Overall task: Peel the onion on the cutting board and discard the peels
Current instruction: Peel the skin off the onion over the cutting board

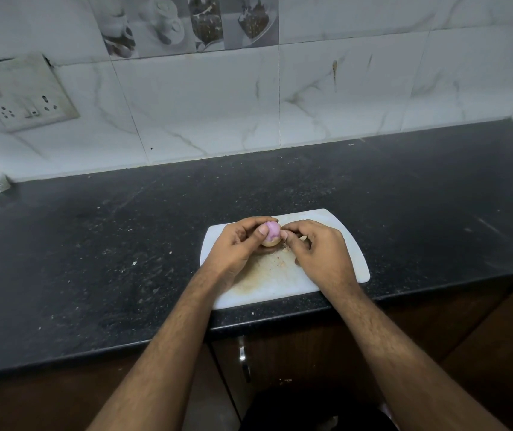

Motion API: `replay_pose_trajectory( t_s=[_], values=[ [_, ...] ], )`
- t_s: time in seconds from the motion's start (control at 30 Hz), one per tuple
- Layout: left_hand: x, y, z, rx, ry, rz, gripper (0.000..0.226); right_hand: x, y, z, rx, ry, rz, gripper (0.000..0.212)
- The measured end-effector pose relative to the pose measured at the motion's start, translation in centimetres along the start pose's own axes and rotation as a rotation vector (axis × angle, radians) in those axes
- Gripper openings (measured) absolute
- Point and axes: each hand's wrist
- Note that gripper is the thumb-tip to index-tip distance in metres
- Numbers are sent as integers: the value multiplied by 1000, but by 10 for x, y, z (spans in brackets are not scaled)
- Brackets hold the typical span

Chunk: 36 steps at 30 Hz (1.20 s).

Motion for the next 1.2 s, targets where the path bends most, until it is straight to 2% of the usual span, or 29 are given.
replay_pose_trajectory(
  t_s=[0.23, 0.6, 1.2],
  values=[
    [0, 1, 1, -20, 5, 1, 39, 0, -1, 2, -32, 20, 19, 15],
    [1, 3, 3, -17, -27, -55, 37, 1, 4, 0, 51, 58, -27, 8],
    [-4, -3, -2, -17, 21, -73, 35, -1, -2, 2, -7, 4, -34, 17]
  ],
)
Point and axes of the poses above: each hand's wrist, its own z-axis away from the middle knuckle, its own x-axis out of the palm, y = z × x, and after that the axes turned 2 degrees about x, right-handed
